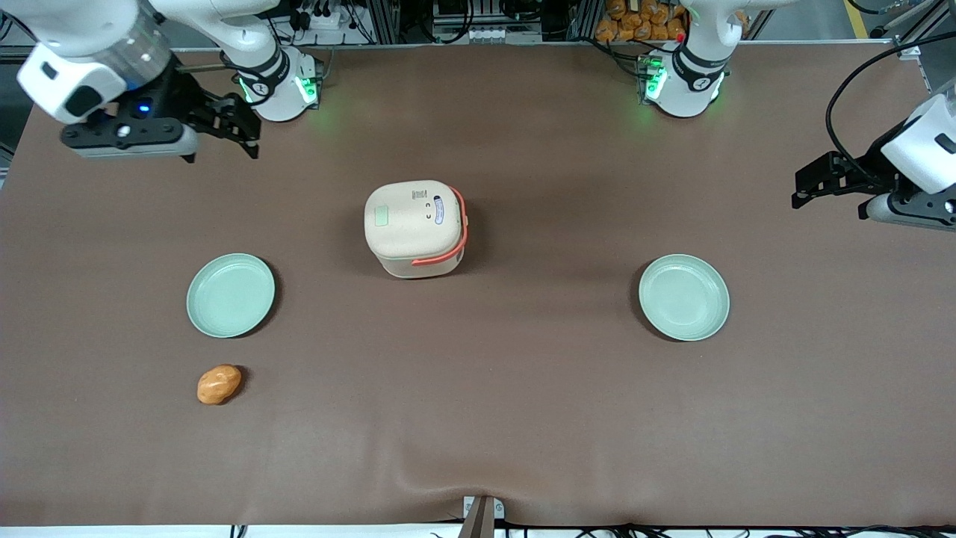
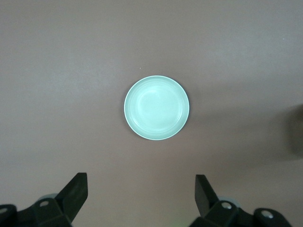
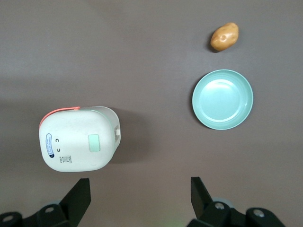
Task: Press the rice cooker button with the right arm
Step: 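Move the right gripper over the white rice cooker's lid button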
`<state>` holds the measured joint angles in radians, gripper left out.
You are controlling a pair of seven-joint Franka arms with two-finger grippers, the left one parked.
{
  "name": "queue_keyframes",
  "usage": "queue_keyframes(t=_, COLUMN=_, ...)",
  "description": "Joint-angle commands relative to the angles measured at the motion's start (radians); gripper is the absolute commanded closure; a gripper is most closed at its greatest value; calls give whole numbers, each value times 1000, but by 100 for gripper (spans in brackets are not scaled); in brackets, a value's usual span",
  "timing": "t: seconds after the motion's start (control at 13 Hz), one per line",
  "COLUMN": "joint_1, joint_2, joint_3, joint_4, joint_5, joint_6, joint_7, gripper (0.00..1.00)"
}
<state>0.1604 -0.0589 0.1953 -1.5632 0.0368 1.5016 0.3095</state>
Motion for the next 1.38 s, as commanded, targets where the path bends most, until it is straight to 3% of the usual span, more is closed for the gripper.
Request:
queue_keyframes(t=0.0, joint_1=1, joint_2=-6, joint_3=41, joint_4=-32, joint_5=12, joint_6=28, joint_7=49, gripper=46)
queue_keyframes(t=0.31, joint_1=7, joint_2=22, joint_3=81, joint_4=-64, joint_5=18, joint_6=54, joint_7=72, gripper=100)
queue_keyframes(t=0.62, joint_1=13, joint_2=42, joint_3=128, joint_4=-139, joint_5=20, joint_6=115, joint_7=77, gripper=100)
queue_keyframes(t=1.31, joint_1=30, joint_2=76, joint_3=188, joint_4=-402, joint_5=15, joint_6=457, joint_7=160, gripper=100)
